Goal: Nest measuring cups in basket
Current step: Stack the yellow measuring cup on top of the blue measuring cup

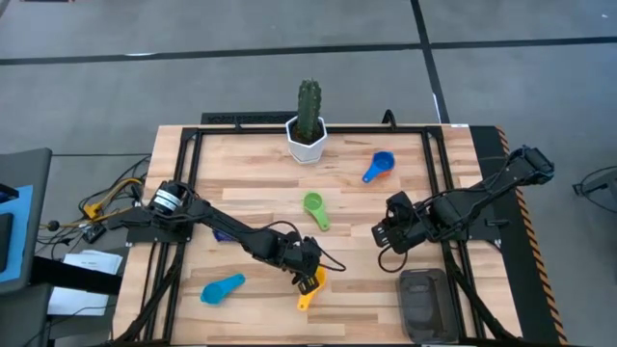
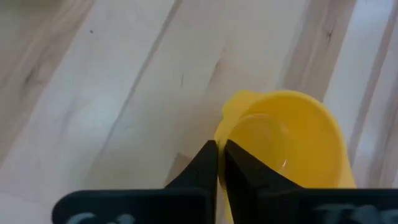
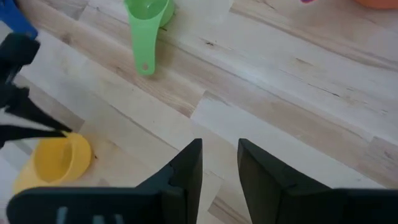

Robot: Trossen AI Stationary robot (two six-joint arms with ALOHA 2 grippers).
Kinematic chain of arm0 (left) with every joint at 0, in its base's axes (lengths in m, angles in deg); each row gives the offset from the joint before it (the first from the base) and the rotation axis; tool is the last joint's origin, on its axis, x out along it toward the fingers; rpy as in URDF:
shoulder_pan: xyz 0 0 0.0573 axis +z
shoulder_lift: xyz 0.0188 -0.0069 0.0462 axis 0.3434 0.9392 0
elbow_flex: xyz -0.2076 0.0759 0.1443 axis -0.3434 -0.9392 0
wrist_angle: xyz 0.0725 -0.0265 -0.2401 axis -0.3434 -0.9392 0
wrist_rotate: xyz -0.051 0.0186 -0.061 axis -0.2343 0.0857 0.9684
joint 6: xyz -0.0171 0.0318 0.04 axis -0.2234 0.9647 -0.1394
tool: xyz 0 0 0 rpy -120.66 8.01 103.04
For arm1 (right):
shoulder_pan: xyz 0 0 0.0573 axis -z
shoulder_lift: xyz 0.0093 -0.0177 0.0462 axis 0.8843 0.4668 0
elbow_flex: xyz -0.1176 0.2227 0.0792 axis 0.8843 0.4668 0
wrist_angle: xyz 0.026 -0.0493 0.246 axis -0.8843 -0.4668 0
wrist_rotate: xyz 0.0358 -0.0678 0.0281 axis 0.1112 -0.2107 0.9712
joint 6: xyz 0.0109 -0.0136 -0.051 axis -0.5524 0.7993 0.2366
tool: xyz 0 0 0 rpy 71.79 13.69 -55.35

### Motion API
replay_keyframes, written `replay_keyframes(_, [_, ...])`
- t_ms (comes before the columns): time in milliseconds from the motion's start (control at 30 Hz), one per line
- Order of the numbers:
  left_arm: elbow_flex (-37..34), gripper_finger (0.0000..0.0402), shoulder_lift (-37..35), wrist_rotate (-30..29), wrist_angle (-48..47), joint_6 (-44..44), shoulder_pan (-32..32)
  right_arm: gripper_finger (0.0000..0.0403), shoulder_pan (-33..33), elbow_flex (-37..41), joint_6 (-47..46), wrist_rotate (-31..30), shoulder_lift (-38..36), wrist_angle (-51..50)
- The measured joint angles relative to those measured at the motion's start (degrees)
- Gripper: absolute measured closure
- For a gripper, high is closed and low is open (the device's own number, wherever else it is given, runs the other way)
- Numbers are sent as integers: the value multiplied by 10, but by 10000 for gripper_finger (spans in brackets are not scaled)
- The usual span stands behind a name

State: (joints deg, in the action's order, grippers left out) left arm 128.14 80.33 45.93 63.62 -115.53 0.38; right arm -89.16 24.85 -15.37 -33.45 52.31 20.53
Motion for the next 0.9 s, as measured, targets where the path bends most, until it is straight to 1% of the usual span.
replay_keyframes(100, [5, 399, 0, 13, -3, 4, 13, 286, -11, 0, 0, 0, 0, 0])
replay_keyframes(200, [26, 399, 0, 19, -1, 21, 27, 291, -21, 0, 0, 0, -4, -1])
replay_keyframes(367, [82, 400, 0, 19, -12, 79, 55, 294, -34, 0, 4, -1, -31, -21])
replay_keyframes(500, [114, 401, 0, 2, -19, 132, 92, 295, -34, 0, 14, -12, -68, -58])
replay_keyframes(733, [146, 401, 0, -14, -12, 189, 174, 295, -19, 0, 31, -55, -131, -112])
replay_keyframes(900, [172, 401, 0, -10, 7, 253, 233, 295, 19, 0, 46, -71, -160, -130])
